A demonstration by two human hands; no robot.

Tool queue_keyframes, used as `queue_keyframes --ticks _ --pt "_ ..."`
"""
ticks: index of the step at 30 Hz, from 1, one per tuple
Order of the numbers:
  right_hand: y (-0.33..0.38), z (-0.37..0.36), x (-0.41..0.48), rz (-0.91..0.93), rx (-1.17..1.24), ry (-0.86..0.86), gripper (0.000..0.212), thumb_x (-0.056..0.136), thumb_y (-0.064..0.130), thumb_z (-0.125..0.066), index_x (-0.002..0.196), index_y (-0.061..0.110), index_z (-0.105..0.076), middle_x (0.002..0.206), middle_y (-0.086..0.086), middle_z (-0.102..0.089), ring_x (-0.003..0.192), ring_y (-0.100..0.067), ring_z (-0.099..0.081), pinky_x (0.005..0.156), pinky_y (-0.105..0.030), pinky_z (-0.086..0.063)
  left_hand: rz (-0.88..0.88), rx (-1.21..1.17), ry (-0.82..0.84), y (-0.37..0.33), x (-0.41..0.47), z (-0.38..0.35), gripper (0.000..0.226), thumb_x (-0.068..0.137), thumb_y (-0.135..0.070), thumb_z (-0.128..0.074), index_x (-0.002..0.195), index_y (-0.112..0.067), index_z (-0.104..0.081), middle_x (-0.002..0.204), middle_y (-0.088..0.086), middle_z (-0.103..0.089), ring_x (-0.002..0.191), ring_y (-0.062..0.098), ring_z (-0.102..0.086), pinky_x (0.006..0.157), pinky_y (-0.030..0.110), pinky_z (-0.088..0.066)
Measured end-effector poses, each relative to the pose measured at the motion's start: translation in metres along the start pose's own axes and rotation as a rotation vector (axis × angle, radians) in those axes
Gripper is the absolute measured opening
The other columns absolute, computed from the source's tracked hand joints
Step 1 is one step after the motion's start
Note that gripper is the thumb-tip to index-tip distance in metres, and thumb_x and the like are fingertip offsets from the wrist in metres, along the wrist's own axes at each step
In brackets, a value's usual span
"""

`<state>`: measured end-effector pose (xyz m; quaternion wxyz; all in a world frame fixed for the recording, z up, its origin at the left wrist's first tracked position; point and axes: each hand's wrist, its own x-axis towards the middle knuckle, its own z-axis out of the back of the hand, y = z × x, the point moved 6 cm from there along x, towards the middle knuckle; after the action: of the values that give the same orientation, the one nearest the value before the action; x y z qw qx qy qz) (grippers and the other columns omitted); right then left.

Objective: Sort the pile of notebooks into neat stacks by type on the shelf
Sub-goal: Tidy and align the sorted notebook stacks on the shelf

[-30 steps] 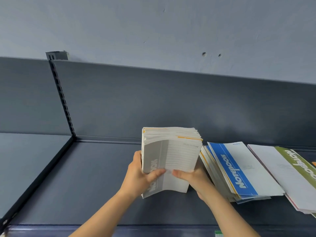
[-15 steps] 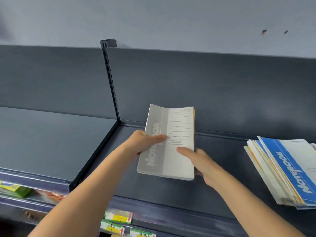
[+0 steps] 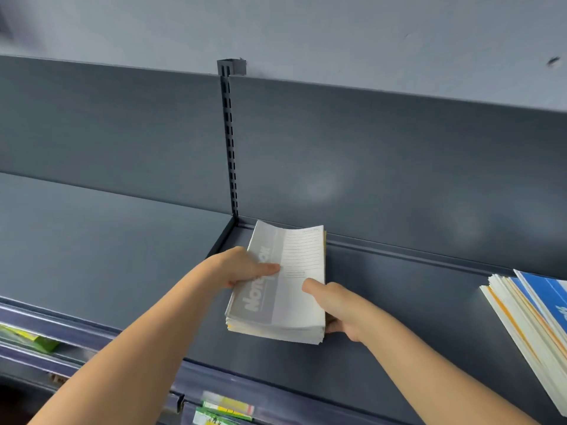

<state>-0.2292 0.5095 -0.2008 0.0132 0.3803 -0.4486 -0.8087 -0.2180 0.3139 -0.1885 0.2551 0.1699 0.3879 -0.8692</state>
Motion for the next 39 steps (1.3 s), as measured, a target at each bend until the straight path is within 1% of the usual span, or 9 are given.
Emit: queue_keyframes --ticks 3,14,18,21,24,26,30,34,39 --pt "0.0 0.011 -0.003 -0.018 -0.195 -0.107 0.06 0.087 0.05 -0.045 0.138 0.018 -0.043 0.14 -0.002 -0.033 0.119 -0.02 -0.043 0.1 -0.034 -0.043 -0.038 0.093 -0.006 0.0 0.004 -0.001 0.053 0.08 -0.064 -0.06 0.084 -0.012 -0.059 0.101 0.011 -0.066 0.097 0.028 -0.064 0.085 0.039 -0.058" --pt "-0.002 0.004 -0.012 -0.017 -0.128 -0.129 0.061 0.094 0.049 -0.039 0.144 0.015 -0.033 0.147 -0.003 -0.022 0.104 -0.019 -0.041 0.083 -0.028 -0.04 -0.155 0.418 -0.12 -0.01 0.005 0.001 0.062 0.081 -0.073 -0.047 0.072 -0.014 -0.059 0.078 0.006 -0.064 0.075 0.026 -0.065 0.071 0.033 -0.051" --pt "-0.005 0.01 -0.016 0.028 -0.097 -0.131 0.067 0.088 0.054 -0.045 0.14 0.013 -0.039 0.144 -0.002 -0.034 0.113 -0.02 -0.045 0.091 -0.031 -0.043 -0.149 0.542 -0.414 -0.031 -0.023 0.006 0.077 0.076 -0.07 -0.058 0.117 -0.006 -0.046 0.12 0.009 -0.051 0.12 0.031 -0.047 0.089 0.044 -0.046" --pt "-0.003 0.028 -0.033 0.107 -0.106 -0.104 0.039 0.089 0.047 -0.05 0.104 0.012 -0.058 0.101 0.0 -0.053 0.089 -0.017 -0.049 0.076 -0.029 -0.04 -0.264 0.684 -0.546 -0.062 -0.05 0.0 0.069 0.083 -0.057 -0.062 0.131 -0.011 -0.043 0.13 0.006 -0.046 0.123 0.028 -0.043 0.084 0.043 -0.049" --pt "-0.009 0.071 -0.065 0.181 -0.249 -0.186 0.034 0.088 0.036 -0.054 0.064 0.018 -0.037 0.069 0.004 -0.03 0.062 -0.017 -0.029 0.057 -0.03 -0.021 -0.403 0.743 -0.482 -0.094 -0.064 -0.024 0.057 0.088 -0.055 -0.057 0.131 -0.019 -0.05 0.131 0.0 -0.052 0.123 0.023 -0.047 0.086 0.039 -0.05" --pt "-0.021 0.109 -0.087 0.206 -0.374 -0.27 0.026 0.088 0.034 -0.054 0.086 0.008 -0.059 0.08 0.001 -0.045 0.072 -0.024 -0.045 0.065 -0.031 -0.033 -0.484 0.756 -0.408 -0.116 -0.073 -0.049 0.055 0.089 -0.054 -0.055 0.133 -0.021 -0.051 0.132 -0.002 -0.053 0.124 0.021 -0.049 0.092 0.038 -0.049" --pt "-0.069 0.213 -0.133 0.17 -0.546 -0.564 0.043 0.09 0.035 -0.054 0.127 0.012 -0.055 0.128 0.0 -0.053 0.122 -0.022 -0.048 0.096 -0.033 -0.04 -0.63 0.745 -0.277 -0.163 -0.096 -0.109 0.053 0.091 -0.054 -0.052 0.137 -0.028 -0.048 0.14 -0.008 -0.048 0.13 0.016 -0.046 0.1 0.033 -0.044" --pt "-0.153 0.316 -0.169 -0.094 -0.638 -0.762 0.051 0.092 0.039 -0.052 0.133 0.009 -0.047 0.138 -0.01 -0.047 0.124 -0.027 -0.046 0.099 -0.036 -0.042 -0.715 0.741 -0.132 -0.203 -0.11 -0.174 0.052 0.093 -0.053 -0.05 0.139 -0.029 -0.046 0.141 -0.009 -0.046 0.132 0.012 -0.043 0.104 0.03 -0.04" --pt "-0.218 0.36 -0.167 -0.123 -0.374 -0.63 0.044 0.088 0.041 -0.06 0.121 0.014 -0.053 0.126 -0.004 -0.06 0.103 -0.018 -0.056 0.078 -0.029 -0.048 -0.704 0.739 -0.038 -0.243 -0.112 -0.243 0.045 0.095 -0.052 -0.046 0.136 -0.033 -0.047 0.136 -0.012 -0.049 0.125 0.011 -0.048 0.094 0.029 -0.042"
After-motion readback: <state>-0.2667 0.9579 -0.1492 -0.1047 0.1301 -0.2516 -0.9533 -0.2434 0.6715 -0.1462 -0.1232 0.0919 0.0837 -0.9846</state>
